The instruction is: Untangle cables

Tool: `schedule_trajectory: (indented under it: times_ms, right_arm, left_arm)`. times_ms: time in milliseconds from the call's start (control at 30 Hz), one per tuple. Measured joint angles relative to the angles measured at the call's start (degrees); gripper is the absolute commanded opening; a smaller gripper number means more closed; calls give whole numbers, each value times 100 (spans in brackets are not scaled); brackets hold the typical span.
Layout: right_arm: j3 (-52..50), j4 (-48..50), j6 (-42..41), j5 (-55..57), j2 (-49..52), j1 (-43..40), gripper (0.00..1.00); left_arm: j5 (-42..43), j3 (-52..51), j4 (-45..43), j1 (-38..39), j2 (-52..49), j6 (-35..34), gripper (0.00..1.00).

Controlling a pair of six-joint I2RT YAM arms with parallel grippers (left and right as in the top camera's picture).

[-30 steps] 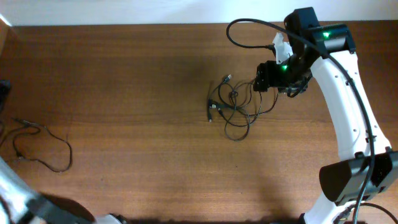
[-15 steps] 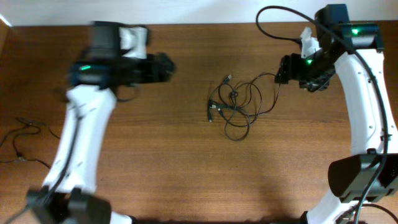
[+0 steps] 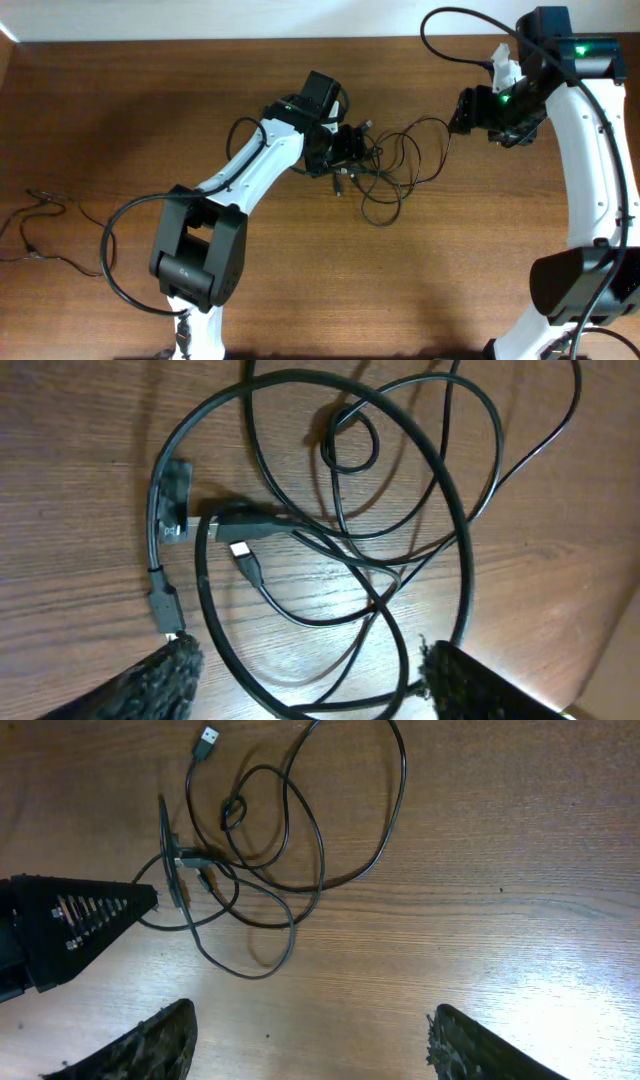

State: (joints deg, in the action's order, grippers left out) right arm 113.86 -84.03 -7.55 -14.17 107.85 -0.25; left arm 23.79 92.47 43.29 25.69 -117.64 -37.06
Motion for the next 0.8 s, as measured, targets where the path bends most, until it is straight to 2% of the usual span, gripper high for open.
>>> schedule_trajectory:
  times_ms: [300, 333, 500, 533, 567, 700, 800]
  right_arm:
    - [0, 0, 52, 17, 0, 0, 75]
    - [0, 0, 59, 17, 0, 0, 75]
    - [0, -2, 70, 17, 0, 0, 75]
    - [0, -2, 68, 17, 0, 0, 75]
    - [0, -2, 72, 17, 0, 0, 75]
    - [0, -2, 72, 17, 0, 0, 75]
    - [0, 2, 70, 17, 0, 0, 75]
  left_arm:
    - [-15, 0, -7, 223, -2, -74, 63]
    - [-24, 0, -9, 256, -9, -76, 59]
    - [-37, 2, -136, 306, -374, -129, 25]
    - [-48, 0, -153, 306, -428, -177, 16]
    - [-61, 0, -192, 306, -452, -136, 0]
    - [-87, 2, -339, 282, -457, -146, 0]
    - [-42, 251, -87, 129, -457, 203, 0]
